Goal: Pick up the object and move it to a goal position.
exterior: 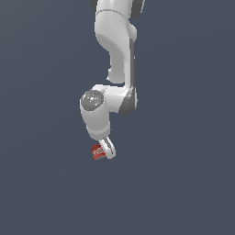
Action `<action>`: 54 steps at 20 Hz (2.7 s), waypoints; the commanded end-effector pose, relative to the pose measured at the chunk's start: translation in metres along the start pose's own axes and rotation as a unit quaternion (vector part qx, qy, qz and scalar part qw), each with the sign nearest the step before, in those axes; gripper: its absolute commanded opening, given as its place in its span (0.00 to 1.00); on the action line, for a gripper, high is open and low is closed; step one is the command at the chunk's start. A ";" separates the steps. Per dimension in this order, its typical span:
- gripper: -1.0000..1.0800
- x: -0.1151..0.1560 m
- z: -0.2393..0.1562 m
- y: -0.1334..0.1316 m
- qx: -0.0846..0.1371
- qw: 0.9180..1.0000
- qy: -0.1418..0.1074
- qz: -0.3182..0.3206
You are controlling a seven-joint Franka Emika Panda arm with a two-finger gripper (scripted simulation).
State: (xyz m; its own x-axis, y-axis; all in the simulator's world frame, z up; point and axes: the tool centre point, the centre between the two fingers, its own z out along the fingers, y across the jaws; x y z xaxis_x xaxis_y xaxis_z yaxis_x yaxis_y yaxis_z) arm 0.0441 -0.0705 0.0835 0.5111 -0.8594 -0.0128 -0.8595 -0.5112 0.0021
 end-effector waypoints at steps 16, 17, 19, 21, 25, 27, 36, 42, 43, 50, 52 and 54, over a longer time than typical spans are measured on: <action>0.96 0.018 0.018 0.002 0.001 0.995 0.006 0.097; 0.96 0.018 0.019 0.002 0.001 0.995 0.006 0.097; 0.96 0.018 0.024 0.002 0.002 0.995 0.006 0.098; 0.96 0.018 0.032 0.002 0.002 0.995 0.006 0.098; 0.96 0.018 0.055 0.003 0.002 0.995 0.006 0.100; 0.96 0.018 0.063 0.003 0.002 0.995 0.006 0.100; 0.00 0.019 0.068 0.002 0.002 0.995 0.006 0.100; 0.00 0.019 0.068 0.002 0.002 0.995 0.006 0.100; 0.00 0.019 0.068 0.001 0.002 0.995 0.006 0.100; 0.00 0.020 0.052 0.002 0.002 0.995 0.006 0.100; 0.00 0.021 0.041 0.002 0.002 0.995 0.006 0.100; 0.00 0.022 0.027 0.002 0.002 0.995 0.006 0.100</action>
State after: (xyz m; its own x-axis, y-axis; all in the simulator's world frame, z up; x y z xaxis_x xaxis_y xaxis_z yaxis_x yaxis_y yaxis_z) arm 0.0528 -0.0895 0.0457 0.3302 -0.9439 -0.0009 -0.9439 -0.3302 0.0009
